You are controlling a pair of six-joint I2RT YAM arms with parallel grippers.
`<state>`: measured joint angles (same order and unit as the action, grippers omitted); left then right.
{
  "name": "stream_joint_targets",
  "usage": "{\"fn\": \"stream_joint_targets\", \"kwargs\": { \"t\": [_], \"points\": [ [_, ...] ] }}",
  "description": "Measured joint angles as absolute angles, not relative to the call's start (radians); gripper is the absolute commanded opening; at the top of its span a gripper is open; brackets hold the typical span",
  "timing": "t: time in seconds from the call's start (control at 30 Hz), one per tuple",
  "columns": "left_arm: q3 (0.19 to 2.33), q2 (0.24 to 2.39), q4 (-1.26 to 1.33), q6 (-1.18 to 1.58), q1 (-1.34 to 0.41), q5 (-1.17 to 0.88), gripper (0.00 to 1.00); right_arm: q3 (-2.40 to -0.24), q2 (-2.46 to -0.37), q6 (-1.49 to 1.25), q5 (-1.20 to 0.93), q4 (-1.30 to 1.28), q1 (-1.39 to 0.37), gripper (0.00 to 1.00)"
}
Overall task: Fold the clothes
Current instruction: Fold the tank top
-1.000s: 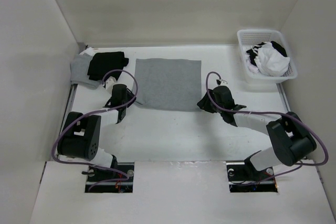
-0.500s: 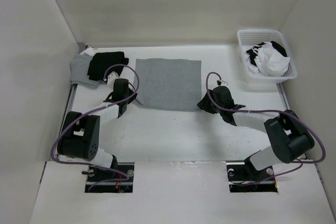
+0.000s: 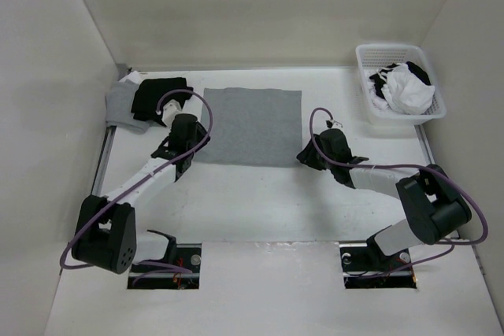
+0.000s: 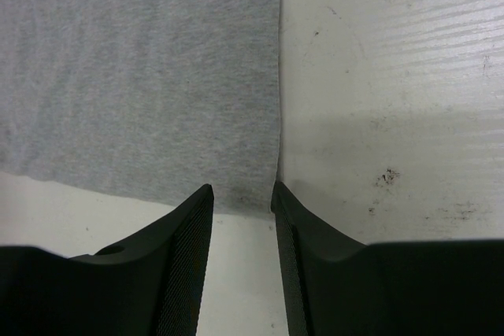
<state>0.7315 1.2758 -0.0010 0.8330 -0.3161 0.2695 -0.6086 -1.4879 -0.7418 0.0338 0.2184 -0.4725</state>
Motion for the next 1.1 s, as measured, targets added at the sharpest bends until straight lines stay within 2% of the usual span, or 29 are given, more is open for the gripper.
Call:
{"fn": "stream_joint_targets", "kwargs": {
  "t": [0.13,0.23,0.33,0.4,0.47,0.57,0.83,0.97,1.1],
  "points": [
    [0.659,1.301,0.010,0.833,-0.290,0.294,0.16,-0.609,-1.488,-0.743,0.034,0.218,-0.472,0.18],
    [0.607,1.302,0.008,0.835,-0.271,0.313,0.16,-0.609,-1.488,-0.745,0.034,0.218,-0.472,0.14],
    [0.566,1.295,0.014,0.843,-0.261,0.316,0.20,-0.608,-1.485,-0.746,0.034,0.218,-0.472,0.17],
    [0.524,1.280,0.019,0.856,-0.249,0.309,0.25,-0.605,-1.478,-0.747,0.034,0.217,-0.472,0.24],
    [0.488,1.273,0.022,0.873,-0.226,0.295,0.27,-0.599,-1.464,-0.747,0.035,0.218,-0.472,0.28],
    [0.448,1.277,0.033,0.898,-0.183,0.258,0.29,-0.586,-1.436,-0.749,0.038,0.217,-0.472,0.32],
    [0.429,1.319,0.150,0.946,-0.139,0.196,0.34,-0.550,-1.413,-0.757,0.056,0.217,-0.473,0.36],
    [0.427,1.345,0.197,0.960,-0.139,0.177,0.28,-0.530,-1.410,-0.764,0.061,0.217,-0.473,0.38],
    [0.427,1.380,0.242,0.974,-0.138,0.165,0.14,-0.511,-1.393,-0.768,0.068,0.216,-0.473,0.40]
  ]
}}
